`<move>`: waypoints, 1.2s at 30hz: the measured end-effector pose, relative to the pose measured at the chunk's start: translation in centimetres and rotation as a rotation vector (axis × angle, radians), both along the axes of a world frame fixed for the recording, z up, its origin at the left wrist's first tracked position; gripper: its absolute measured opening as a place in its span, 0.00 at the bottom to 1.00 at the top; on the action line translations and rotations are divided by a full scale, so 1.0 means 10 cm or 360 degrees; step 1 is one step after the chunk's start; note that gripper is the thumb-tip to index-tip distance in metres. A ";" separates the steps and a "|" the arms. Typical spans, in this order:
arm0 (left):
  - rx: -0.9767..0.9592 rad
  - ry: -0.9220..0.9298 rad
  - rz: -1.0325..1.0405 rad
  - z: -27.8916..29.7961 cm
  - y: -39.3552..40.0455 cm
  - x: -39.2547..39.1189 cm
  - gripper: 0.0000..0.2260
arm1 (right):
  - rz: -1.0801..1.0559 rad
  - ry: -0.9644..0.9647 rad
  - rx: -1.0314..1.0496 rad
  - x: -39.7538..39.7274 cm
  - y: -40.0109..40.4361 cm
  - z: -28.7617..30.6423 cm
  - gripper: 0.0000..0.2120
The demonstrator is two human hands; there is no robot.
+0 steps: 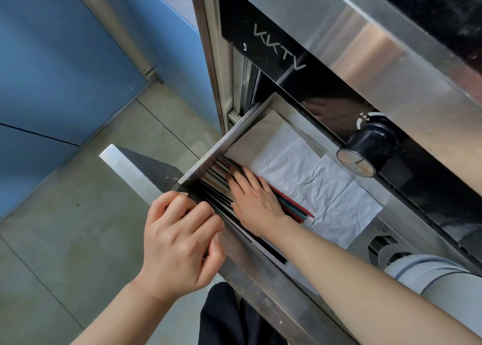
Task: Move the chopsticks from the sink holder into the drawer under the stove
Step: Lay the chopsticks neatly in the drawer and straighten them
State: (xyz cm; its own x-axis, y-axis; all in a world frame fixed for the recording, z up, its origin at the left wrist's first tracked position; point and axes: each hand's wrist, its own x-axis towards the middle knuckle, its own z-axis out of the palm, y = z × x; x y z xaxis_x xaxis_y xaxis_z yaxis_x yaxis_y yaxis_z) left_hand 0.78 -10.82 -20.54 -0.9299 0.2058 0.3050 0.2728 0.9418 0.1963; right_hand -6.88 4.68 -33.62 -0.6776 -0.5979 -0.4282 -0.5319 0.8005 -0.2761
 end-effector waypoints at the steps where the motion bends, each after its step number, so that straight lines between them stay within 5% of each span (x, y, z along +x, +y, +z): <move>1: -0.0002 0.0002 -0.0001 0.00 0.00 0.00 0.19 | -0.0013 -0.0013 0.0033 0.01 0.02 -0.01 0.28; 23: -0.0004 -0.0008 -0.0003 -0.01 0.00 0.00 0.20 | -0.0309 -0.0100 -0.0107 -0.29 -0.19 0.01 0.31; 32: 0.0018 0.0002 0.0003 -0.02 0.00 0.00 0.20 | 0.0090 0.0001 -0.0181 0.09 0.03 -0.04 0.27; 36: 0.0022 0.0007 0.0009 -0.02 0.01 0.01 0.20 | -0.0002 0.0003 -0.0195 -0.01 -0.12 -0.05 0.26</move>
